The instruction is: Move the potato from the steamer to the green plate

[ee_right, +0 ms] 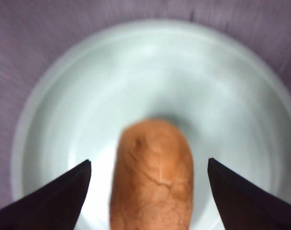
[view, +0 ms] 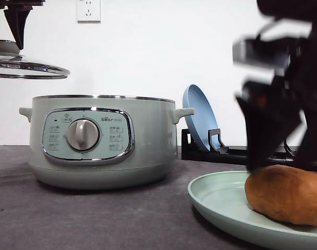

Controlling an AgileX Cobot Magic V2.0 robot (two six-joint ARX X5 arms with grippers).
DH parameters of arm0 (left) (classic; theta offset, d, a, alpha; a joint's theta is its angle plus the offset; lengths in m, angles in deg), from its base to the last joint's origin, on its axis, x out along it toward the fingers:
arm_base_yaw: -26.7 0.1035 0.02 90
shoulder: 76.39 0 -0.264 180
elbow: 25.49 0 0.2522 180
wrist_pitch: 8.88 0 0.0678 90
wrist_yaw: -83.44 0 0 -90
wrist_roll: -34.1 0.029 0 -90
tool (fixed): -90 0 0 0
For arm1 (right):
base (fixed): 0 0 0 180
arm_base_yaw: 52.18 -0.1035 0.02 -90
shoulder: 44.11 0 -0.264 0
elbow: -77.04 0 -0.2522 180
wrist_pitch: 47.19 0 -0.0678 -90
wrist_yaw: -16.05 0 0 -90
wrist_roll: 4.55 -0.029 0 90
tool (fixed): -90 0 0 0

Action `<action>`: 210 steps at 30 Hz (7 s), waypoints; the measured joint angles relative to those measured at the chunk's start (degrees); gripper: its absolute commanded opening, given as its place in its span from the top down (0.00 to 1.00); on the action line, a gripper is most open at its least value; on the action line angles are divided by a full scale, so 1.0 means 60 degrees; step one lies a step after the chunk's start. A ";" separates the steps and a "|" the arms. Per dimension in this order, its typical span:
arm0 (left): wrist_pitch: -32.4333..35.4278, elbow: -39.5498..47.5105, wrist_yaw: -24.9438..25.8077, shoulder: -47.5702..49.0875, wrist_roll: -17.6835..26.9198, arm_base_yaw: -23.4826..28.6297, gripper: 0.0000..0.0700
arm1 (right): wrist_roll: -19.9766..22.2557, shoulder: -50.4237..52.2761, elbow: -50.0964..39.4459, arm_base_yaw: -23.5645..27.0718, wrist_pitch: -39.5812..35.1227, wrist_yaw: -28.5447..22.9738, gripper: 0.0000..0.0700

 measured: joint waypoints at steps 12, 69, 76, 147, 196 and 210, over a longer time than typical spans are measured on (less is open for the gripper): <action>-0.0004 0.0000 0.0009 0.0000 -0.0034 0.0000 1.00 | -0.0401 0.3055 0.3439 -0.0011 0.3378 0.0459 0.17; -0.0149 0.0850 0.0831 0.0018 -0.0172 -0.4237 1.00 | -0.0816 0.5297 0.5795 -0.0011 0.5409 -0.0036 0.16; 0.0069 0.1136 0.0834 0.0018 -0.0168 -0.4487 1.00 | -0.0816 0.5297 0.5798 -0.0011 0.5410 -0.0036 0.16; 0.0420 0.1293 0.0390 -0.0633 0.0302 -0.4721 1.00 | -0.0816 0.5297 0.5796 -0.0011 0.5450 -0.0264 0.16; -0.0015 0.1260 0.0580 0.1104 0.0310 -0.4692 0.20 | -0.0792 0.5297 0.5797 -0.0011 0.5450 -0.0320 0.16; -0.0541 0.1416 0.1508 0.3566 0.0580 -0.4692 0.21 | -0.0072 0.5297 0.5797 -0.0011 0.5450 -0.0324 0.16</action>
